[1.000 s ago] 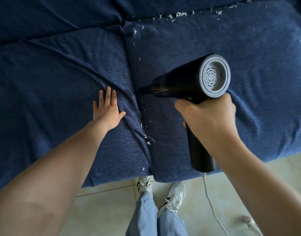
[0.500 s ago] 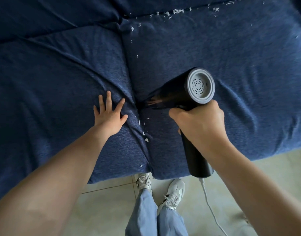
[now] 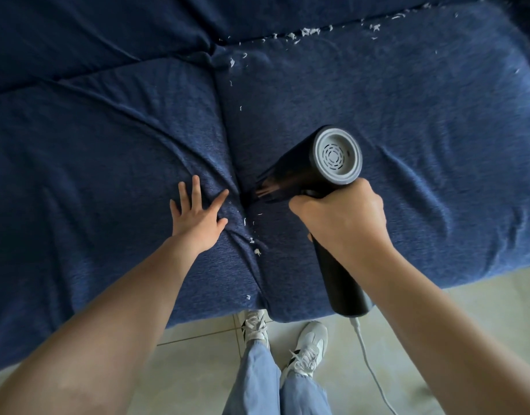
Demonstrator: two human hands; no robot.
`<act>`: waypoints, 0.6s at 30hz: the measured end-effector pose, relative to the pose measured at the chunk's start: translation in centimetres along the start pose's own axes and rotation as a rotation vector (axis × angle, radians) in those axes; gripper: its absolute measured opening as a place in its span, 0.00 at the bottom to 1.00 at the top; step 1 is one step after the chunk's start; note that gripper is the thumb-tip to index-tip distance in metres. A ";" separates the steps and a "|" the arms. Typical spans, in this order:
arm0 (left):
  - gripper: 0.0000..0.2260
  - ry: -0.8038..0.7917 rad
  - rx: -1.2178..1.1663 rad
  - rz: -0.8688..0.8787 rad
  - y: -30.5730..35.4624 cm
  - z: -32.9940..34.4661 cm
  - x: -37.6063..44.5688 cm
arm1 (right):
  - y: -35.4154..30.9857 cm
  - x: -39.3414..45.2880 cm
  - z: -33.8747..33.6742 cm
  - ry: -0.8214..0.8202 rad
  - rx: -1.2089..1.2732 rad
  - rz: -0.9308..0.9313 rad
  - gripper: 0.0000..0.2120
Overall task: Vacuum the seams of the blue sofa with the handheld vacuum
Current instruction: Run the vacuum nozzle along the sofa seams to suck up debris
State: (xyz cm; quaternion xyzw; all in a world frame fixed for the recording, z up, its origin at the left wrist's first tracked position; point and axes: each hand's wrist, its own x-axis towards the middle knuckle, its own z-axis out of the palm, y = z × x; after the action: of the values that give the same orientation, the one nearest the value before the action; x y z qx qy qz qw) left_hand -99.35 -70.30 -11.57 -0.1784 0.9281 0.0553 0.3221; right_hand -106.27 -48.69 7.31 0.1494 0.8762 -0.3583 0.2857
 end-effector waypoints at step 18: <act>0.31 -0.010 0.021 -0.025 1.1 1.0 -1.6 | 0.9 -1.0 -0.3 -0.062 -0.054 0.015 0.15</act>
State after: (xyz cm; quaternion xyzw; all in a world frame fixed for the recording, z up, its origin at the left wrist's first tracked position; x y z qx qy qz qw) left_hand -98.01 -68.62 -11.40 -0.1862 0.9247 0.0425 0.3293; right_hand -105.19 -47.83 7.58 0.1369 0.8750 -0.3370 0.3193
